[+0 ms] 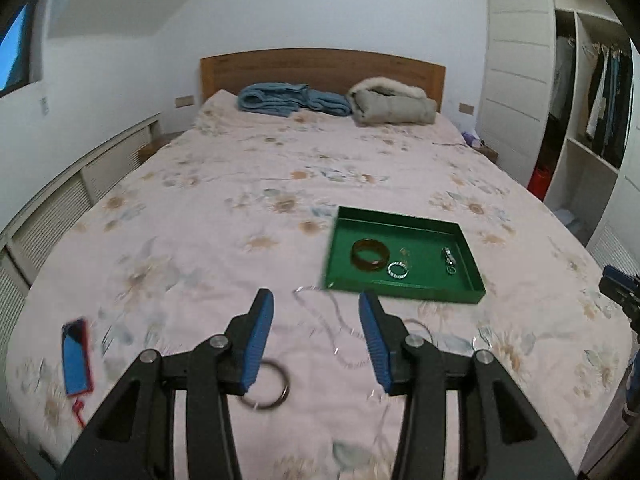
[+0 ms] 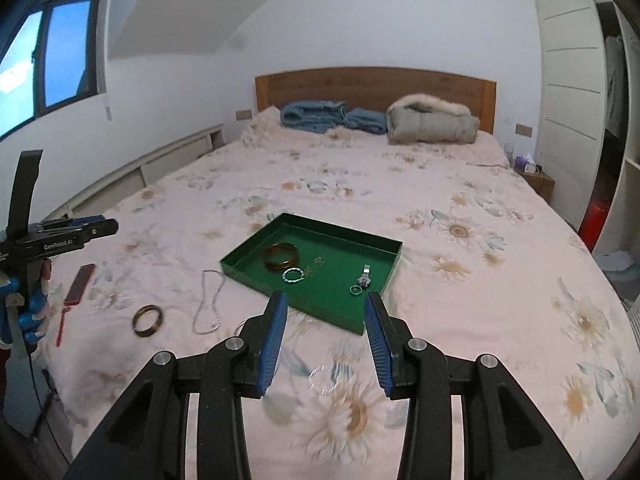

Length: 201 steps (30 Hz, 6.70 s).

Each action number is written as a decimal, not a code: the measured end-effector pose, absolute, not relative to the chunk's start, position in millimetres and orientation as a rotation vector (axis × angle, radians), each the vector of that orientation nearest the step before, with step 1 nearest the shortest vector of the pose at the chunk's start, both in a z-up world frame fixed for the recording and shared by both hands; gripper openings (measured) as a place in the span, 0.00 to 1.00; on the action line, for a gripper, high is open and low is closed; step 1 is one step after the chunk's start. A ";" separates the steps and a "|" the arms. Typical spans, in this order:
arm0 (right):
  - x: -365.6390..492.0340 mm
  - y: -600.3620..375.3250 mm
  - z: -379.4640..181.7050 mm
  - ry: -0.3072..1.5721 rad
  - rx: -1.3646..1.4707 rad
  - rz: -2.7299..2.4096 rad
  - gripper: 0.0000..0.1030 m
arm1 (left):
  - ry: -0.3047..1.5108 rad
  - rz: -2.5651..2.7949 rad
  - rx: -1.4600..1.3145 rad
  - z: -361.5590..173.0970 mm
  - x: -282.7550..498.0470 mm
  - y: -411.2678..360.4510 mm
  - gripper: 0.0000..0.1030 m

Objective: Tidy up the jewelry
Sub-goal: 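Withdraw both tools and approach the dark bangle and beaded bracelet, then grasp the dark tortoiseshell bangle with the left tool while the right tool grasps the beaded bracelet, then carry the dark bangle and beaded bracelet into the green tray and release both, then withdraw both tools from the tray and approach the small silver ring and twisted hoop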

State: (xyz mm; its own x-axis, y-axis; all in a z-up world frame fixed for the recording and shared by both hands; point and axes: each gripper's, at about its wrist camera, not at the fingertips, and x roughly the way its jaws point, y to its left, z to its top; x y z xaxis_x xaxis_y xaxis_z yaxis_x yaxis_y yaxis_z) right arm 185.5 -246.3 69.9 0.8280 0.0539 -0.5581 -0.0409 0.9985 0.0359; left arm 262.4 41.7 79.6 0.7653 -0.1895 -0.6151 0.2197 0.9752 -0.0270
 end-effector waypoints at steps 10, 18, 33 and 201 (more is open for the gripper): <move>110.8 -241.4 83.6 0.545 0.047 0.046 0.38 | 0.669 -0.143 0.001 76.7 197.0 99.6 0.41; 78.3 -247.6 80.6 0.528 0.061 0.029 0.39 | 0.669 -0.119 -0.036 65.8 175.3 123.0 0.42; 103.2 -267.9 28.6 0.627 0.131 0.005 0.38 | 0.776 -0.142 -0.068 -3.4 195.5 117.0 0.42; 236.3 -216.5 22.0 0.684 -0.093 0.016 0.47 | 0.707 -0.145 0.090 24.5 307.8 26.8 0.38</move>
